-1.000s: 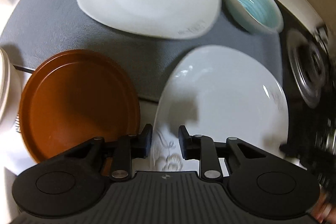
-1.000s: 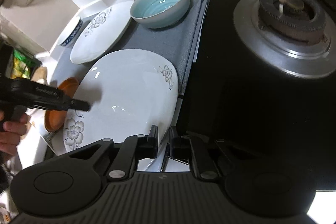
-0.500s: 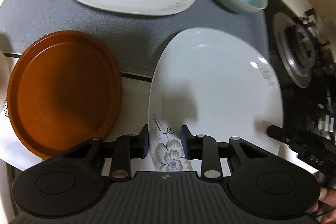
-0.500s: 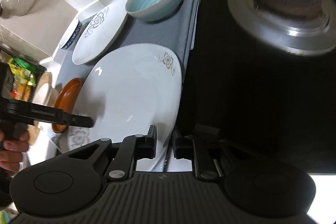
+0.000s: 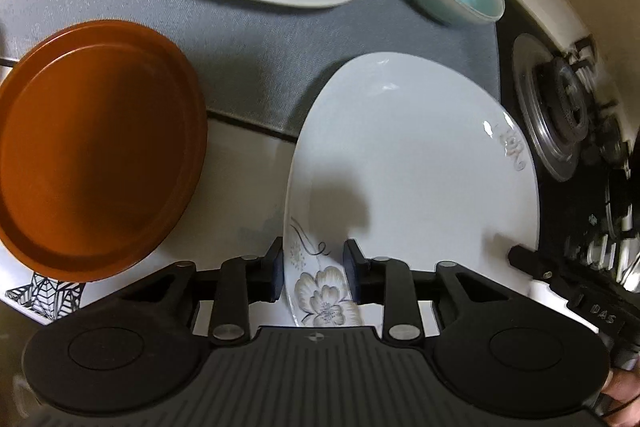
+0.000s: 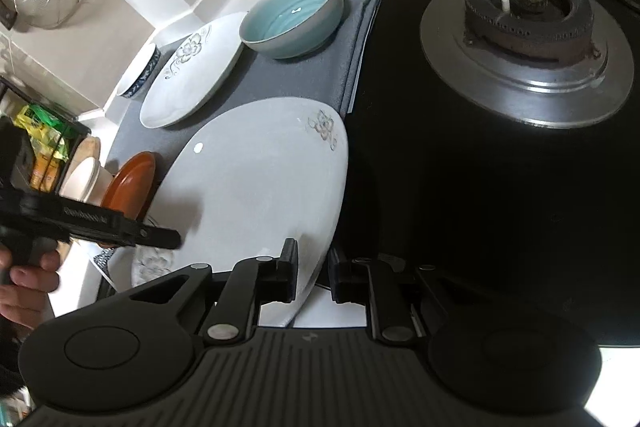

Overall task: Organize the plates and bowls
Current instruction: 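Lift the flower-print plate with both grippers and carry it over the mat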

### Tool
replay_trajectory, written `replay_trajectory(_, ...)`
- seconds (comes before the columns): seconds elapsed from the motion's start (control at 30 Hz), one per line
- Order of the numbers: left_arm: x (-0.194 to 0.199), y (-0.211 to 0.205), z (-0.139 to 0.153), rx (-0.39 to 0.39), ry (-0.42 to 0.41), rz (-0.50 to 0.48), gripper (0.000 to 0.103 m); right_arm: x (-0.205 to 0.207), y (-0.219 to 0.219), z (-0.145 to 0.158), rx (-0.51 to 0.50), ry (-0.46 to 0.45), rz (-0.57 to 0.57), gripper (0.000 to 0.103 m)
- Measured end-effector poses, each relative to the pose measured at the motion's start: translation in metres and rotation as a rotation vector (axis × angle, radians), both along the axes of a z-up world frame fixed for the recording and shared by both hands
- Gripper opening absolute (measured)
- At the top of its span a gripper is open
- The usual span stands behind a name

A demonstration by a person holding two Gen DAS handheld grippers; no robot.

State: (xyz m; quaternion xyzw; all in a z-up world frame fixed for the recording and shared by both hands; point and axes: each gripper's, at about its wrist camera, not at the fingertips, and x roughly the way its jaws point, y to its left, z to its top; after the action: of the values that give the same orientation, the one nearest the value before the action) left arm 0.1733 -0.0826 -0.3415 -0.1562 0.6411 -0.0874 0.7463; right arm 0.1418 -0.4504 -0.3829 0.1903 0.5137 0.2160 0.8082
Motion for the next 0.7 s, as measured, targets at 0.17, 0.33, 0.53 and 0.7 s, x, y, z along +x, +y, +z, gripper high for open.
replay_trajectory(0.17, -0.006, -0.003, 0.006, 0.028, -0.022, 0.025, 0.03, -0.001, -0.002, -0.004, 0.039, 0.004, 0.003, 0.023)
replay_trajectory(0.33, -0.014, -0.005, 0.026, 0.014, -0.067, 0.063, 0.027, -0.007, -0.004, 0.015, 0.008, -0.066, 0.028, 0.021)
replay_trajectory(0.53, -0.02, -0.008, 0.035, 0.029, -0.055, 0.096, 0.027, -0.002, -0.009, 0.022, 0.0, -0.078, 0.051, 0.022)
replay_trajectory(0.7, -0.026, -0.011, 0.036, 0.011, -0.05, 0.11, 0.027, -0.005, -0.012, 0.031, -0.011, -0.083, 0.046, 0.022)
